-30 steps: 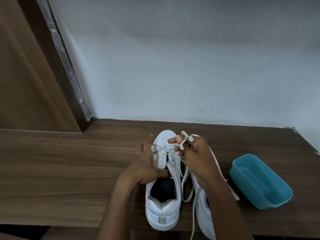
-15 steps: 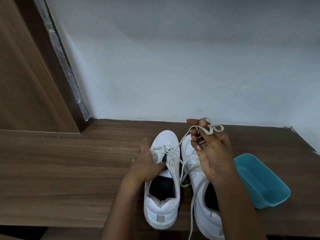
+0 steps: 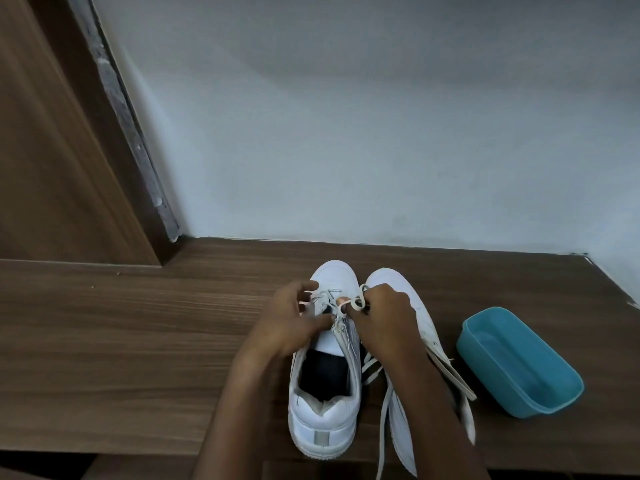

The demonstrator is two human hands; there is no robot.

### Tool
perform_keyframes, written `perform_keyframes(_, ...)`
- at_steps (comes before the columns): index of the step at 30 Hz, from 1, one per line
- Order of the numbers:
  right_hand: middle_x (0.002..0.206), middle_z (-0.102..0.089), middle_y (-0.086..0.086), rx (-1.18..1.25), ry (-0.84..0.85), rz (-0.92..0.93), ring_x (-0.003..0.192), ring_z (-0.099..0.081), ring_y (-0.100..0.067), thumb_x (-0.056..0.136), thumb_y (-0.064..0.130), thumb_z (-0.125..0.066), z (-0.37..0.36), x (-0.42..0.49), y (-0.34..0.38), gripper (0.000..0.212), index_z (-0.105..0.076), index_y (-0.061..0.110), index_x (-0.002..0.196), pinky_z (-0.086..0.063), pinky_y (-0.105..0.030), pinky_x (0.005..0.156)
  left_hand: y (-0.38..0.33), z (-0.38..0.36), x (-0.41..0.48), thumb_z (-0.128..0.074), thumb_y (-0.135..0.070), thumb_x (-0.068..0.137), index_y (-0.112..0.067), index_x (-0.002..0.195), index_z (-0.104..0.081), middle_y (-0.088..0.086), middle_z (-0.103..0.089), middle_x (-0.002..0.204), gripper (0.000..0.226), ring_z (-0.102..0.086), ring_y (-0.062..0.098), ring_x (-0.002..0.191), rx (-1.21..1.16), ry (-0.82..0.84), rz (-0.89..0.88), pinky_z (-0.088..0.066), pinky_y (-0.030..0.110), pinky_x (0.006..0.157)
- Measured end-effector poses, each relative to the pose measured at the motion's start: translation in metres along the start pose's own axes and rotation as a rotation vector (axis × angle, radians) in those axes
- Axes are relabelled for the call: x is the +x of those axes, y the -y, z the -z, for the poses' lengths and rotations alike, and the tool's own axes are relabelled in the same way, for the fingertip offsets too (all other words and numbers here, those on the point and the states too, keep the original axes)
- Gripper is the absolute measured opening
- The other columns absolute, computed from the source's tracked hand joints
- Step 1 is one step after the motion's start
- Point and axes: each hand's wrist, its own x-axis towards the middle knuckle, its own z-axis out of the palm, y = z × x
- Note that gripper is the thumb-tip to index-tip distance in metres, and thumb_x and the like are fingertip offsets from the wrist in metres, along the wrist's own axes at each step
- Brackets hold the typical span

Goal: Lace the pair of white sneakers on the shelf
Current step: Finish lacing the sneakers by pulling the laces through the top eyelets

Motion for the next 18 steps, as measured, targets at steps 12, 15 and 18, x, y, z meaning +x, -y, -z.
perform_keyframes(12, 0.061, -0.045, 0.006, 0.193, -0.061, -0.017, 0.057, -0.041, -0.013, 0.096, 0.014, -0.054, 0.002, -0.004, 0.001, 0.039, -0.036, 0.025, 0.063, -0.028, -0.026, 0.051, 0.021, -0.012, 0.008, -0.075, -0.038, 0.087, -0.013, 0.064, -0.076, 0.005, -0.071, 0.061, 0.033, -0.061, 0.011, 0.057, -0.268, -0.295, 0.069, -0.049, 0.031, 0.065)
perform_keyframes(15, 0.069, -0.062, -0.005, 0.409, -0.091, -0.038, 0.066, -0.058, -0.022, 0.096, 0.02, -0.059, 0.004, -0.002, -0.002, 0.022, -0.062, 0.009, 0.078, -0.046, -0.032, 0.061, 0.018, -0.018, 0.01, -0.078, -0.043, 0.082, -0.007, 0.062, -0.073, 0.004, -0.067, 0.059, 0.041, -0.055, 0.013, 0.053, -0.347, -0.33, 0.097, -0.046, 0.031, 0.061)
perform_keyframes(18, 0.067, -0.065, 0.0, 0.687, -0.062, -0.081, 0.062, -0.06, -0.013, 0.097, 0.019, -0.061, 0.006, -0.001, -0.005, 0.016, -0.071, 0.013, 0.085, -0.051, -0.029, 0.059, 0.018, -0.026, 0.012, -0.076, -0.041, 0.085, -0.003, 0.062, -0.07, 0.002, -0.06, 0.051, 0.044, -0.048, 0.015, 0.047, -0.369, -0.377, 0.086, -0.04, 0.03, 0.056)
